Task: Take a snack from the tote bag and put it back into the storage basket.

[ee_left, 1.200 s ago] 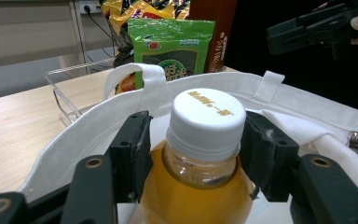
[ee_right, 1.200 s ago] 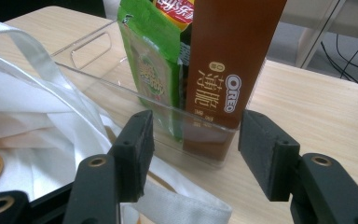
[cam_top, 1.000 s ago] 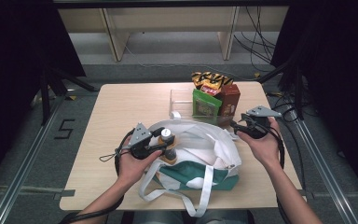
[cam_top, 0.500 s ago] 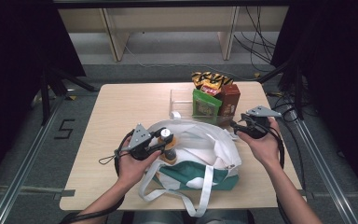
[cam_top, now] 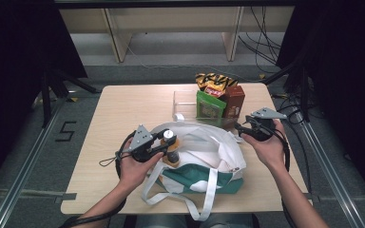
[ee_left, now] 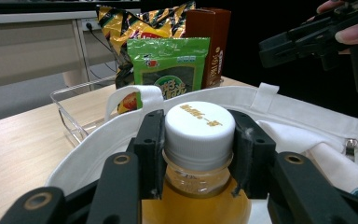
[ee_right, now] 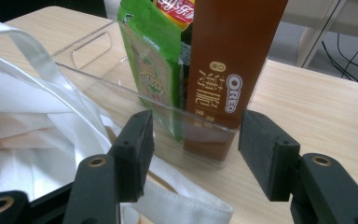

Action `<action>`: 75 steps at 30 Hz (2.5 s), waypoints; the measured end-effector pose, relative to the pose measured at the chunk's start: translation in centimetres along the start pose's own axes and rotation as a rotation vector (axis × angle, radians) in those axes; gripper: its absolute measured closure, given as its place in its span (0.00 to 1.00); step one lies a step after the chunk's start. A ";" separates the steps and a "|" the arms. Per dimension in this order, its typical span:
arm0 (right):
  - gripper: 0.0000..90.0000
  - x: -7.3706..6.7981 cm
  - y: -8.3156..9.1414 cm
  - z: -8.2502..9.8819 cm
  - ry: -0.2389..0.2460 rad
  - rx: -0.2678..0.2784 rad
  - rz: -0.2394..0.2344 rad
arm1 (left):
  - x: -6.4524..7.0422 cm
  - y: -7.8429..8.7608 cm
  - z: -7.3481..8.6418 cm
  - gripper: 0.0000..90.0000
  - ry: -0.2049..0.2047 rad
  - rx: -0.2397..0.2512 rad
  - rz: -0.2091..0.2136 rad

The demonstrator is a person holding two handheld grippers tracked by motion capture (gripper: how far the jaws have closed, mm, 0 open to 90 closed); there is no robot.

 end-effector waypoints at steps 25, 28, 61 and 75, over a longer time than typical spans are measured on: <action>0.51 0.0 0.0 0.1 0.002 -0.005 0.012 | 0.1 -0.6 0.5 0.65 -0.002 -0.027 0.009; 0.51 0.0 0.0 0.0 -0.009 0.004 0.012 | 0.1 -0.6 0.6 0.65 -0.004 -0.023 0.007; 0.49 0.2 0.1 0.0 0.006 0.014 0.026 | 0.0 -2.3 4.0 0.16 -0.053 -0.156 0.005; 0.49 0.1 0.1 0.1 -0.002 0.003 0.006 | 0.0 -2.9 4.4 0.20 -0.045 -0.161 0.013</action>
Point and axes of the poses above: each handheld gripper's, and its own axes: y roughly backward along the jaws, z roughly out of its underside, x roughly to its right, the point moved 9 cm from there along -y, roughly forward along the jaws, and after that the axes turned 15 degrees about -x, right-handed, at the moved point
